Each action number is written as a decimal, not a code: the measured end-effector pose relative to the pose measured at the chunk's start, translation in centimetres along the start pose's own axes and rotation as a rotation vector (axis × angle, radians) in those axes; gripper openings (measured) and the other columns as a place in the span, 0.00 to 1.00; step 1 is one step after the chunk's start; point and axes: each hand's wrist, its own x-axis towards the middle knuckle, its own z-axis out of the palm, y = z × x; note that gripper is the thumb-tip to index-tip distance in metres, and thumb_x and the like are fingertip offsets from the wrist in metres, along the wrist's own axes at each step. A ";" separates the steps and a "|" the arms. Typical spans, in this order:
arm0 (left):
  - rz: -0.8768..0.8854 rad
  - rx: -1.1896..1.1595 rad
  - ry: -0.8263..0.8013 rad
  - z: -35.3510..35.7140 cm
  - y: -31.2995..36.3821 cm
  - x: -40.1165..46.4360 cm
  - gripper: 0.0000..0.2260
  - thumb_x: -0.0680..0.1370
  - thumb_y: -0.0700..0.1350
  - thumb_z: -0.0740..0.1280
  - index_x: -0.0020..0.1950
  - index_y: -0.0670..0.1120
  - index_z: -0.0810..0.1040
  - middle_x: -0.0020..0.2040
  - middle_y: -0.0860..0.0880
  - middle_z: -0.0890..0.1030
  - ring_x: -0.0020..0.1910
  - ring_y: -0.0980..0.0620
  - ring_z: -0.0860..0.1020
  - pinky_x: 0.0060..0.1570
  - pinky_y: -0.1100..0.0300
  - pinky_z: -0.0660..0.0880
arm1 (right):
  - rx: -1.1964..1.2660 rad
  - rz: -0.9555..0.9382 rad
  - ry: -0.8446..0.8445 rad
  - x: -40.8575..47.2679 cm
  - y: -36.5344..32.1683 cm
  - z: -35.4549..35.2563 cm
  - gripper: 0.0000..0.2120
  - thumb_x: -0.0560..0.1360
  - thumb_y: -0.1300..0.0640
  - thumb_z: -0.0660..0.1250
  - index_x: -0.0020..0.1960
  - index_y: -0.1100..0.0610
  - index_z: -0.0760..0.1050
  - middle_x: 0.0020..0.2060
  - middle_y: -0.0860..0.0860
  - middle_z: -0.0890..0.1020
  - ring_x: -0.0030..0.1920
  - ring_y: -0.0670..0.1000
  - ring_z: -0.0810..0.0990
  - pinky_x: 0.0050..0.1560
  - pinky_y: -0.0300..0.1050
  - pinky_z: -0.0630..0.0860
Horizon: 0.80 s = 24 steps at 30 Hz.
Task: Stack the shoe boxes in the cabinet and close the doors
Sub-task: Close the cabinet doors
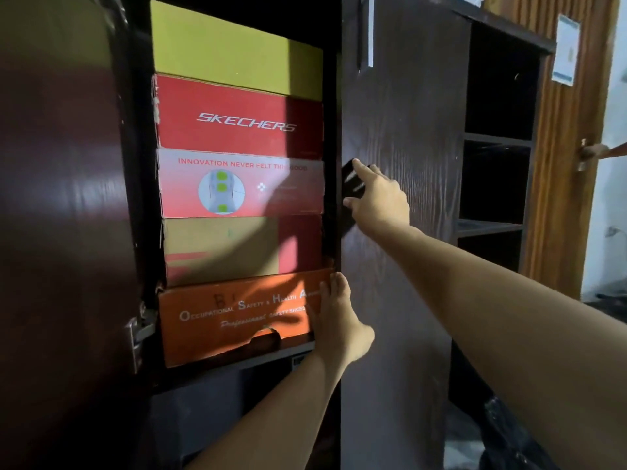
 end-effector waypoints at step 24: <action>-0.158 -0.101 0.019 -7.7 1.1 -9.3 0.25 0.72 0.52 0.73 0.66 0.46 0.75 0.65 0.48 0.77 0.64 0.48 0.75 0.62 0.59 0.72 | -0.019 -0.266 -0.357 -6.4 -5.7 -5.7 0.18 0.73 0.53 0.72 0.59 0.63 0.79 0.55 0.57 0.83 0.57 0.58 0.80 0.60 0.55 0.76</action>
